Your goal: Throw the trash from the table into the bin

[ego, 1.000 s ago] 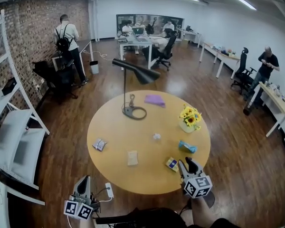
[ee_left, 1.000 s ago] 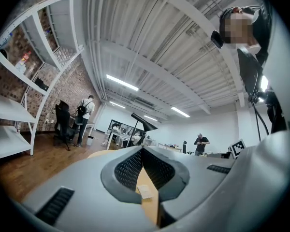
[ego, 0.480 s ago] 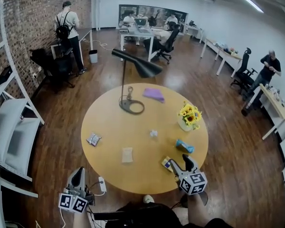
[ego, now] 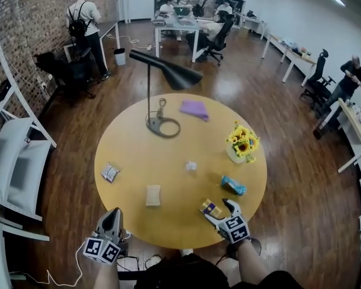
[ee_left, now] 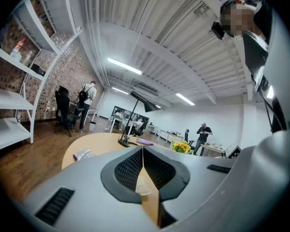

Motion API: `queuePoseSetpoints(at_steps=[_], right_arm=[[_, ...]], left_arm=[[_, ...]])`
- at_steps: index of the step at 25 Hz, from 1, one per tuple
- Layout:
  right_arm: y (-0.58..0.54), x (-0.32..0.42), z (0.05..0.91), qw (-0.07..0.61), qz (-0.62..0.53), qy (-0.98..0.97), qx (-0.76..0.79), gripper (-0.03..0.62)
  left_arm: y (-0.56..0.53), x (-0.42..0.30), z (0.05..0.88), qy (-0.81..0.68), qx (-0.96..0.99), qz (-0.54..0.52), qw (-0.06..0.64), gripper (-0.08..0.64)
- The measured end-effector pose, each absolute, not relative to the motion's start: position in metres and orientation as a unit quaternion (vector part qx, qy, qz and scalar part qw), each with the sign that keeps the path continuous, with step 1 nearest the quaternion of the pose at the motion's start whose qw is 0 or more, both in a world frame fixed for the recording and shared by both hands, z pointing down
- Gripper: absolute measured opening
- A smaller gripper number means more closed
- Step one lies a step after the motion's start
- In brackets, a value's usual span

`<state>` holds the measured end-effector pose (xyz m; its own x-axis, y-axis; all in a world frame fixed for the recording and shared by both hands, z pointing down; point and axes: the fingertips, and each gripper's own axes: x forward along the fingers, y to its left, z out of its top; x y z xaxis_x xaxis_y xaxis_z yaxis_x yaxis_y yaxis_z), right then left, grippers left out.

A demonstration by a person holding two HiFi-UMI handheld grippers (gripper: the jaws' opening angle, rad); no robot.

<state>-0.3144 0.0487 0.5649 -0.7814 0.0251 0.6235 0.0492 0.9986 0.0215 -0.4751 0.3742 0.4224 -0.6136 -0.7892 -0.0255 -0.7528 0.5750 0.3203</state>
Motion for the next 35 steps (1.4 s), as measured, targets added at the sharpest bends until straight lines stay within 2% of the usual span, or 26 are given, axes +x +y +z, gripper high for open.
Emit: queuePoseSetpoints(at_steps=[4, 9, 18, 21, 22, 26, 29, 35], right_arm=[[0.05, -0.313, 0.607, 0.401, -0.032, -0.913, -0.063, 0.448], [0.047, -0.324, 0.652, 0.444, -0.014, -0.892, -0.086, 0.448], [0.05, -0.318, 0.671, 0.473, -0.026, -0.876, -0.09, 0.442], [0.05, -0.316, 0.672, 0.485, -0.035, -0.868, -0.096, 0.4], [0.05, -0.316, 0.672, 0.487, -0.037, -0.867, -0.097, 0.334], [0.048, -0.314, 0.671, 0.501, -0.037, -0.861, -0.083, 0.333], [0.044, -0.318, 0.653, 0.483, -0.039, -0.872, -0.065, 0.333], [0.039, -0.341, 0.586, 0.404, -0.059, -0.913, -0.02, 0.333]], left_arm=[[0.351, -0.472, 0.457, -0.881, 0.432, -0.158, 0.109, 0.0], [0.334, -0.462, 0.486, -0.882, 0.424, -0.142, 0.151, 0.0], [0.321, -0.461, 0.502, -0.884, 0.403, -0.155, 0.179, 0.0], [0.321, -0.461, 0.501, -0.884, 0.403, -0.156, 0.179, 0.0], [0.322, -0.462, 0.5, -0.884, 0.404, -0.156, 0.177, 0.0], [0.326, -0.463, 0.486, -0.884, 0.412, -0.149, 0.167, 0.0], [0.337, -0.463, 0.471, -0.885, 0.413, -0.148, 0.153, 0.0], [0.378, -0.472, 0.448, -0.9, 0.394, -0.139, 0.127, 0.0]])
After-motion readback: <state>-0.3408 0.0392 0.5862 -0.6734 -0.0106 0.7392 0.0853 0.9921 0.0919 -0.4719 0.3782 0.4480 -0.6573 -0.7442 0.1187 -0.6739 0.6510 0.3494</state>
